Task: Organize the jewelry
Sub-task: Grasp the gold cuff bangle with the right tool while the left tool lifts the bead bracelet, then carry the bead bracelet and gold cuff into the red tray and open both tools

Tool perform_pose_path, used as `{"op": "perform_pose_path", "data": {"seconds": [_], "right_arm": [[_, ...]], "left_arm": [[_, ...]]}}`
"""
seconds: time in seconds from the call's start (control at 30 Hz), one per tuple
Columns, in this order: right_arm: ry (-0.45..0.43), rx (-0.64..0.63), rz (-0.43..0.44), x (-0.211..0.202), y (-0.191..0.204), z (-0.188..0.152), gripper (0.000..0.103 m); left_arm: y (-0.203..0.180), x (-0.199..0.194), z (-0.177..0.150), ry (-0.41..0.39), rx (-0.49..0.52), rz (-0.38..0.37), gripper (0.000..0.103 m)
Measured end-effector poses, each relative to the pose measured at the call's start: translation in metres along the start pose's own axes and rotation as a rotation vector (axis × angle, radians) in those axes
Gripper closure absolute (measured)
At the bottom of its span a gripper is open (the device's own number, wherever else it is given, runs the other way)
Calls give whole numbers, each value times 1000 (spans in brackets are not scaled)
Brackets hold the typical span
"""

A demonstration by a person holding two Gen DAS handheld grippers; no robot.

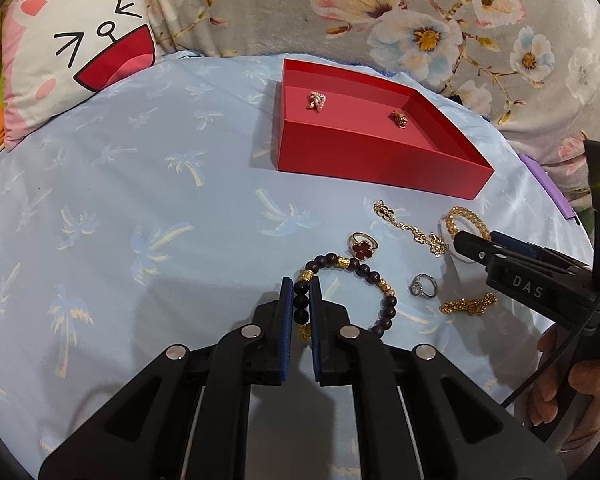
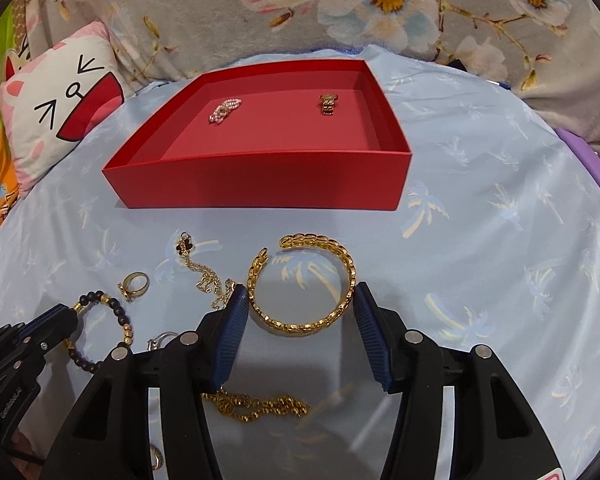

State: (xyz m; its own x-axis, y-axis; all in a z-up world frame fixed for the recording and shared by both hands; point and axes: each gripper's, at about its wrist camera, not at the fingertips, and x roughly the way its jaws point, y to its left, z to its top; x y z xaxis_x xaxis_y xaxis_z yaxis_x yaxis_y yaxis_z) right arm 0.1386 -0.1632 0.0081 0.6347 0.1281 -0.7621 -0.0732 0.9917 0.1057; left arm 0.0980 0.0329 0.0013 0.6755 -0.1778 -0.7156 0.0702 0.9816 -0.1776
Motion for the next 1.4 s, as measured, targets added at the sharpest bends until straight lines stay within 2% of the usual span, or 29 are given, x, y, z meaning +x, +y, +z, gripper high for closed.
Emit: {"op": "perform_pose_path", "data": {"seconds": [0.17, 0.37, 0.5, 0.63, 0.77, 0.93, 1.1, 1.4], "right_arm": [[-45, 13, 24, -29, -6, -2, 50], [-115, 17, 70, -67, -13, 10, 50], [-139, 27, 91, -74, -21, 34, 50], [-158, 23, 84, -65, -26, 65, 50], [-138, 34, 93, -39, -28, 96, 50], [-113, 45, 97, -1, -25, 126, 50], [-57, 31, 96, 43, -14, 140, 50], [3, -9, 62, 85, -6, 142, 49]], "left_arm": [[-6, -21, 9, -29, -2, -38, 96], [-26, -53, 40, -93, 42, -81, 96], [-44, -73, 76, -176, 96, -87, 96], [-58, -76, 120, -241, 113, -101, 96], [-64, -58, 160, -268, 99, -121, 96], [-57, -9, 193, -229, 43, -135, 96], [-47, 41, 200, -143, 1, -161, 96], [-30, 98, 196, -54, -20, -98, 96]]}}
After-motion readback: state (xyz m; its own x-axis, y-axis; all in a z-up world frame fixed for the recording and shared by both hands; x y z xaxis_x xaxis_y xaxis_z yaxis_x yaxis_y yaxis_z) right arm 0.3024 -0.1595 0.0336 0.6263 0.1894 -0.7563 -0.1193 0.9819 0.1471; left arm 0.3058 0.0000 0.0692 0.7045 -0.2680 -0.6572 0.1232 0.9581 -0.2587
